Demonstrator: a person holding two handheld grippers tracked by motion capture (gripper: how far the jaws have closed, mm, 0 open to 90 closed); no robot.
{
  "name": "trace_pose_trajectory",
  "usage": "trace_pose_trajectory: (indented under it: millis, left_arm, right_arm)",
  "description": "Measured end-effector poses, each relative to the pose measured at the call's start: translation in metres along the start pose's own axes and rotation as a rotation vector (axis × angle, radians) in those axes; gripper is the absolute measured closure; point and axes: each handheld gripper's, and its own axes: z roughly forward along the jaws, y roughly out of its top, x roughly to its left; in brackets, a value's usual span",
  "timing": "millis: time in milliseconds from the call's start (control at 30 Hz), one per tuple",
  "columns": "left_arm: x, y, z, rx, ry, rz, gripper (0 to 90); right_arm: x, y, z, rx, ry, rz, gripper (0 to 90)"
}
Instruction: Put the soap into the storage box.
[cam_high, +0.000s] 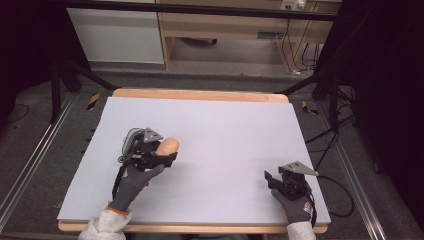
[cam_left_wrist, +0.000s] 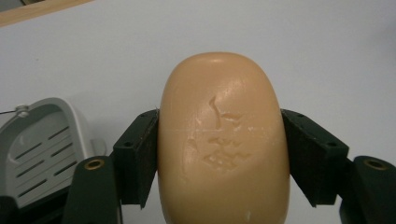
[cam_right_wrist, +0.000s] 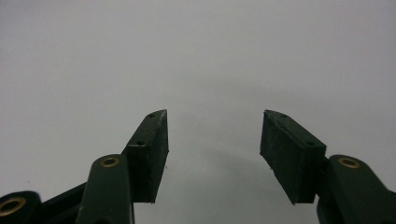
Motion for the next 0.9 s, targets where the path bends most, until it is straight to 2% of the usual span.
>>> trace_pose_trajectory:
  millis: [400, 467, 900]
  left_arm:
    - [0.030, 0.000, -0.018, -0.008, 0.068, -0.024, 31.7]
    - [0.038, 0.000, -0.020, -0.015, 0.079, -0.040, 31.7]
    - [0.067, -0.006, -0.010, -0.008, 0.130, -0.115, 31.7]
  right_arm:
    - [-0.001, 0.000, 0.001, 0.000, -0.002, -0.001, 41.8]
    - [0.000, 0.000, 0.001, 0.001, -0.002, 0.001, 41.8]
    - [0.000, 0.000, 0.001, 0.005, 0.000, 0.002, 41.8]
